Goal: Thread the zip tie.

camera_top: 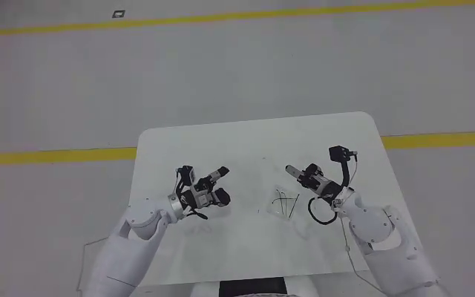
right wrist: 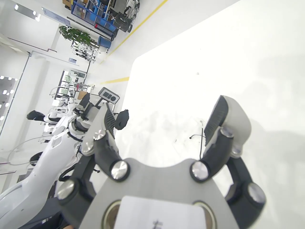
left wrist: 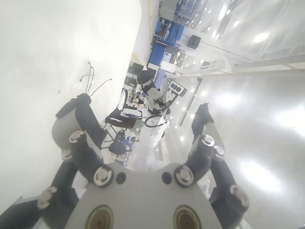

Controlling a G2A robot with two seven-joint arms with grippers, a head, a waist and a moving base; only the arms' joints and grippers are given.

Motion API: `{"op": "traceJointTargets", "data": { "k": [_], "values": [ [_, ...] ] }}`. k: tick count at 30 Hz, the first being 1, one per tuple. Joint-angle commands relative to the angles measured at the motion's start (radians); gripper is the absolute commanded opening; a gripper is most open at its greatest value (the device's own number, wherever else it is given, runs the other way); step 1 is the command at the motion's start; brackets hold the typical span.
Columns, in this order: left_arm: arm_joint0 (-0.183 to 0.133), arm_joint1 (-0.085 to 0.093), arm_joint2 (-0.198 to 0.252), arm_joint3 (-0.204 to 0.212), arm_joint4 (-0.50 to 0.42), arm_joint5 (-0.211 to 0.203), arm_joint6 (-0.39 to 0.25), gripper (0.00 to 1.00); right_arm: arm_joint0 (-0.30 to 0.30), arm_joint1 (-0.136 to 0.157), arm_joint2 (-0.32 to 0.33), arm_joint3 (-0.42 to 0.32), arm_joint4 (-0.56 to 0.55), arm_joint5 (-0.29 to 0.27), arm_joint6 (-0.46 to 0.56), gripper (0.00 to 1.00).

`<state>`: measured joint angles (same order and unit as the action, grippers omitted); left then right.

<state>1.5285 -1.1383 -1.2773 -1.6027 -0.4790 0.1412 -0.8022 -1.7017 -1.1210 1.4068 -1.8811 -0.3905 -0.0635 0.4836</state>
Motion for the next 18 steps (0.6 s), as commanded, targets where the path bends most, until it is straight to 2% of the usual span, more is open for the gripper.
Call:
{"op": "traceJointTargets", "data": {
  "k": [1,5,13,15,17,18],
  "values": [
    [-0.009,0.004,-0.004,0.022,-0.007,0.007,-0.027,1.00,0.000,0.000,0.000,0.000,0.000,0.000,0.000,1.00],
    [-0.014,0.008,-0.004,0.039,-0.001,-0.015,-0.042,1.00,0.000,0.000,0.000,0.000,0.000,0.000,0.000,1.00],
    [-0.014,0.008,-0.004,0.039,-0.001,-0.015,-0.042,1.00,0.000,0.000,0.000,0.000,0.000,0.000,0.000,1.00],
    [-0.020,0.009,-0.011,0.015,0.041,-0.059,-0.015,1.00,0.000,0.000,0.000,0.000,0.000,0.000,0.000,1.00],
    [0.005,0.013,-0.014,-0.015,0.113,-0.131,0.032,1.00,0.000,0.000,0.000,0.000,0.000,0.000,0.000,1.00],
    [0.014,0.015,-0.019,-0.025,0.136,-0.150,0.053,1.00,0.000,0.000,0.000,0.000,0.000,0.000,0.000,1.00]
  ]
}}
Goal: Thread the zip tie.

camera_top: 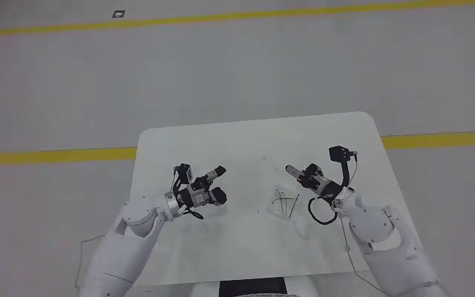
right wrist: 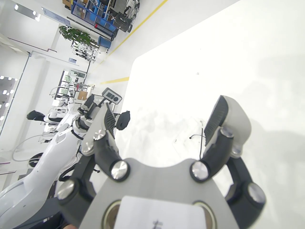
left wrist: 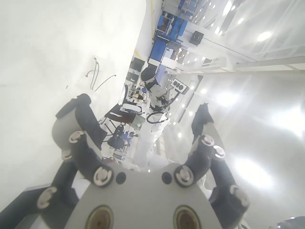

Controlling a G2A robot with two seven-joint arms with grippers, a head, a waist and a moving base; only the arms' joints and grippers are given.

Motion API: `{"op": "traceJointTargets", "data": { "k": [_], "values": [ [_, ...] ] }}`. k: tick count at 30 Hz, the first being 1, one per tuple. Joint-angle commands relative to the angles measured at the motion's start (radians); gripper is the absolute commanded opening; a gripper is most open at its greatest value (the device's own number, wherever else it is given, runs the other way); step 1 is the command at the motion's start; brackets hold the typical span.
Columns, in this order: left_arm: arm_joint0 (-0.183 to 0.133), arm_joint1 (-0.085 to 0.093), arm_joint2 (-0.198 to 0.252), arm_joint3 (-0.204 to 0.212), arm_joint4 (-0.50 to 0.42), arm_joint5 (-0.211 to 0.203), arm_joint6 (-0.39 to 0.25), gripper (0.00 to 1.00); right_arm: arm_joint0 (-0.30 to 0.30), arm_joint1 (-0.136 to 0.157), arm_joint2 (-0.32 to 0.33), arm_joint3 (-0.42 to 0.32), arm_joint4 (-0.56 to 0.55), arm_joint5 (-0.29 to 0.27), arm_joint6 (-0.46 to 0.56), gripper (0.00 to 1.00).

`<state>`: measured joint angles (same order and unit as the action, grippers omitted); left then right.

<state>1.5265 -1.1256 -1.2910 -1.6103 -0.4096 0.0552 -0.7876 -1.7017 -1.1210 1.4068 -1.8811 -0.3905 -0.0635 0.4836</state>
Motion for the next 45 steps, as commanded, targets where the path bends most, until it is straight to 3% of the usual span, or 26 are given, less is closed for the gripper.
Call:
{"op": "traceJointTargets", "data": {
  "k": [1,5,7,10,12,23,25,34,37,45],
  "values": [
    [0.024,0.004,-0.009,-0.029,0.086,-0.079,0.051,1.00,0.000,0.000,0.000,0.000,0.000,0.000,0.000,1.00],
    [0.052,0.009,-0.022,-0.066,0.139,-0.149,0.112,1.00,0.000,0.000,0.000,0.000,0.000,0.000,0.000,1.00],
    [0.063,0.010,-0.021,-0.077,0.126,-0.192,0.101,1.00,0.000,0.000,0.000,0.000,0.000,0.000,0.000,1.00],
    [0.063,0.010,-0.021,-0.077,0.126,-0.192,0.101,1.00,0.000,0.000,0.000,0.000,0.000,0.000,0.000,1.00],
    [0.063,0.010,-0.021,-0.077,0.126,-0.192,0.101,1.00,0.015,0.004,-0.007,-0.030,-0.070,-0.016,0.036,1.00],
    [0.063,0.010,-0.021,-0.077,0.126,-0.192,0.101,1.00,0.110,0.025,-0.078,-0.129,-0.355,0.079,0.414,1.00],
    [0.063,0.010,-0.021,-0.077,0.126,-0.192,0.101,1.00,0.123,0.028,-0.104,-0.135,-0.396,0.051,0.483,1.00],
    [0.063,0.010,-0.021,-0.077,0.126,-0.192,0.101,1.00,0.123,0.028,-0.104,-0.135,-0.396,0.051,0.483,1.00],
    [0.063,0.010,-0.021,-0.077,0.126,-0.192,0.101,1.00,0.151,0.032,-0.142,-0.140,-0.434,0.004,0.596,1.00],
    [0.063,0.010,-0.021,-0.077,0.126,-0.192,0.101,1.00,0.265,0.022,-0.260,-0.119,-0.457,0.096,0.798,1.00]
  ]
}}
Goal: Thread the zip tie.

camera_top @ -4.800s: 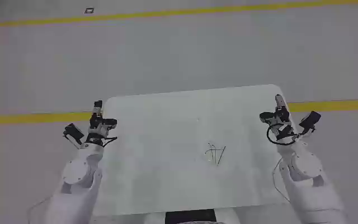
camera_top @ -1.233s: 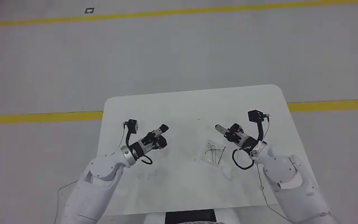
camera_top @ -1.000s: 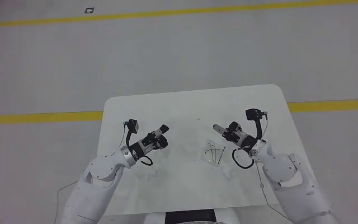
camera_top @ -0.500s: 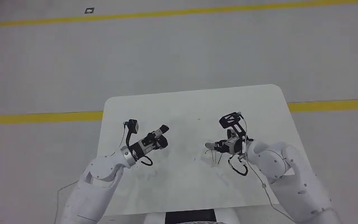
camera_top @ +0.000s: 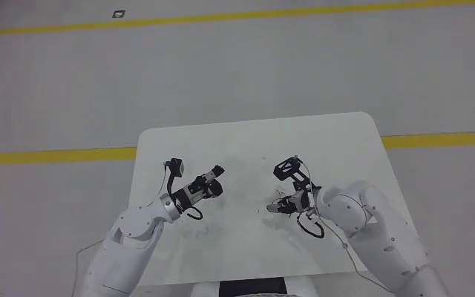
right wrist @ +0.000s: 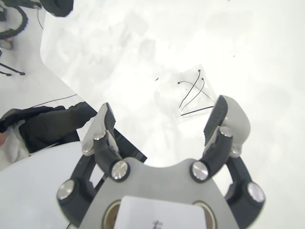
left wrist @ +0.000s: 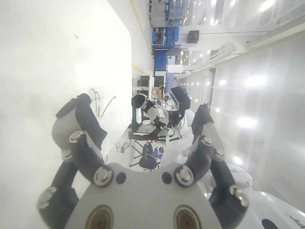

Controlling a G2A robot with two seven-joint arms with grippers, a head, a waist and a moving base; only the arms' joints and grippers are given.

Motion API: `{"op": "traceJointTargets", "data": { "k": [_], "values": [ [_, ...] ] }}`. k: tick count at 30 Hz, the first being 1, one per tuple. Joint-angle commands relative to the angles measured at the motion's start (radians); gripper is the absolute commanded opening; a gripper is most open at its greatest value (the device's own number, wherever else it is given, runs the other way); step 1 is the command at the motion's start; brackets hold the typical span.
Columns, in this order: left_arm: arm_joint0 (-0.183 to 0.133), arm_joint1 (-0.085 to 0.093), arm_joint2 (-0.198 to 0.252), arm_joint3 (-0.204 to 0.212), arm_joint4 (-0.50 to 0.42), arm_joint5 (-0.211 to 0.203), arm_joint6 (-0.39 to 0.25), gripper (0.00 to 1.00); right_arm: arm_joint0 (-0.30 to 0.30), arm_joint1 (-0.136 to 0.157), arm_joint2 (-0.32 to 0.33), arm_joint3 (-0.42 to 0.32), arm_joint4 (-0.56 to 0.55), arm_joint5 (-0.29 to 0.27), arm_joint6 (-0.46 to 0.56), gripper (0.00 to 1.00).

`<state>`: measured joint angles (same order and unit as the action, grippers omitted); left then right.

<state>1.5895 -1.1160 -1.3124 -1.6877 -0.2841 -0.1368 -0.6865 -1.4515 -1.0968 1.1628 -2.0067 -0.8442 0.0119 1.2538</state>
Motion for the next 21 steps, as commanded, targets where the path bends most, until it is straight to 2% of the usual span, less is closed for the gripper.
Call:
{"op": "traceJointTargets", "data": {
  "k": [1,2,3,16,18,21],
  "values": [
    [0.000,0.000,0.000,0.000,0.000,0.000,0.000,1.00,0.027,-0.004,-0.030,0.010,-0.007,0.035,0.041,1.00],
    [0.000,0.000,0.000,0.000,0.000,0.000,0.000,1.00,0.037,-0.007,-0.045,0.025,0.019,0.072,0.072,1.00],
    [0.000,0.000,0.000,0.000,0.000,0.000,0.000,1.00,0.047,-0.009,-0.055,0.029,0.021,0.079,0.092,1.00],
    [0.000,0.000,0.000,0.000,0.000,0.000,0.000,1.00,0.047,-0.009,-0.055,0.029,0.021,0.079,0.092,1.00],
    [0.000,0.000,0.000,0.000,0.000,0.000,0.000,1.00,0.051,-0.006,-0.065,0.018,-0.054,0.065,0.086,1.00],
    [0.000,0.000,0.000,0.000,0.000,0.000,0.000,1.00,0.031,-0.006,-0.108,-0.020,-0.178,0.125,0.082,1.00]
  ]
}}
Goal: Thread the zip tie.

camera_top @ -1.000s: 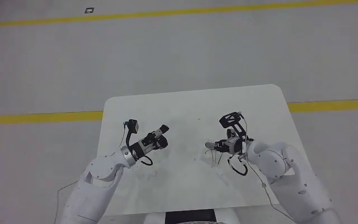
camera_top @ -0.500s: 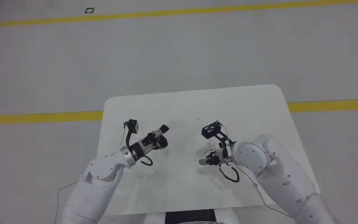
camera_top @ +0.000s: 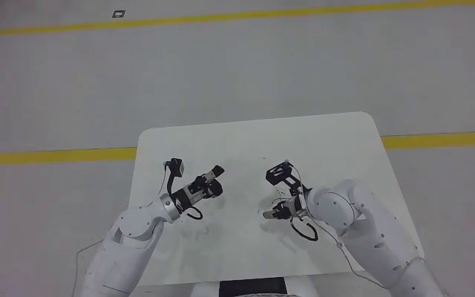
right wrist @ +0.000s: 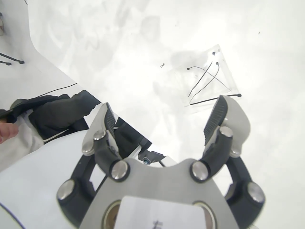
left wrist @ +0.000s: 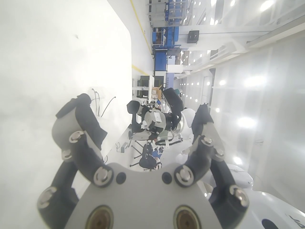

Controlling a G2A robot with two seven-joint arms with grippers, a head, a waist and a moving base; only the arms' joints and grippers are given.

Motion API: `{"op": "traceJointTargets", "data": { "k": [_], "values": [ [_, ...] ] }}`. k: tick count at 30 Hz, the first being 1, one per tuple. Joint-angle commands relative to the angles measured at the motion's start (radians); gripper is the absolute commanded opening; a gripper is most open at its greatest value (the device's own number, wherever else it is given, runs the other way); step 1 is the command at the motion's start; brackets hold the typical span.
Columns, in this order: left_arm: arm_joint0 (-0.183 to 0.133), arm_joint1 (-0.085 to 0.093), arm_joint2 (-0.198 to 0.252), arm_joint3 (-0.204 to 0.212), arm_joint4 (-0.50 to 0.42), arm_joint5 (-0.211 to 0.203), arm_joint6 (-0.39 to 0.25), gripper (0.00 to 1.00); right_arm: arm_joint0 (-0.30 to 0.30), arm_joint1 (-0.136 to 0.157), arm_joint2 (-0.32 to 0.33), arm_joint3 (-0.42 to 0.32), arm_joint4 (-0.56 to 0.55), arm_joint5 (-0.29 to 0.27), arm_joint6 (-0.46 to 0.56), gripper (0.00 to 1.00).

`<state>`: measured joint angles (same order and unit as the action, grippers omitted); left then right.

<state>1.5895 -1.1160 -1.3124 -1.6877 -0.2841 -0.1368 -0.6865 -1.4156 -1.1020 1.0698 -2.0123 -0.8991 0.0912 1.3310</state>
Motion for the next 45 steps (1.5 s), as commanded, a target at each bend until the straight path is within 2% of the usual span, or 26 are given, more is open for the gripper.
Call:
{"op": "traceJointTargets", "data": {
  "k": [1,5,10,17,23,33,36,40,45],
  "values": [
    [0.000,0.000,0.000,0.000,0.000,0.000,0.000,1.00,-0.003,-0.002,-0.026,-0.023,-0.147,0.064,0.011,1.00],
    [0.000,0.000,0.000,0.000,0.000,0.000,0.000,1.00,0.019,-0.010,-0.082,-0.033,-0.253,0.148,0.059,1.00],
    [0.000,0.000,0.000,0.000,0.000,0.000,0.000,1.00,0.069,-0.027,-0.168,0.004,-0.316,0.238,0.059,1.00],
    [0.000,0.000,0.000,0.000,0.000,0.000,0.000,1.00,0.128,-0.061,-0.220,0.100,-0.313,0.249,0.059,1.00],
    [0.000,0.000,0.000,0.000,0.000,0.000,0.000,1.00,0.123,-0.097,-0.196,0.139,-0.309,0.249,0.059,1.00],
    [0.000,0.000,0.000,0.000,0.000,0.000,0.000,1.00,0.121,-0.097,-0.195,0.141,-0.309,0.249,0.052,1.00],
    [0.000,0.000,0.000,0.000,0.000,0.000,0.000,1.00,0.103,-0.102,-0.174,0.151,-0.305,0.249,0.031,1.00],
    [0.000,0.000,0.000,0.000,0.000,0.000,0.000,1.00,0.087,-0.122,-0.129,0.150,-0.301,0.249,0.057,1.00],
    [0.000,0.000,0.000,0.000,0.000,0.000,0.000,1.00,0.065,-0.161,-0.077,0.171,-0.313,0.249,0.059,1.00]
  ]
}}
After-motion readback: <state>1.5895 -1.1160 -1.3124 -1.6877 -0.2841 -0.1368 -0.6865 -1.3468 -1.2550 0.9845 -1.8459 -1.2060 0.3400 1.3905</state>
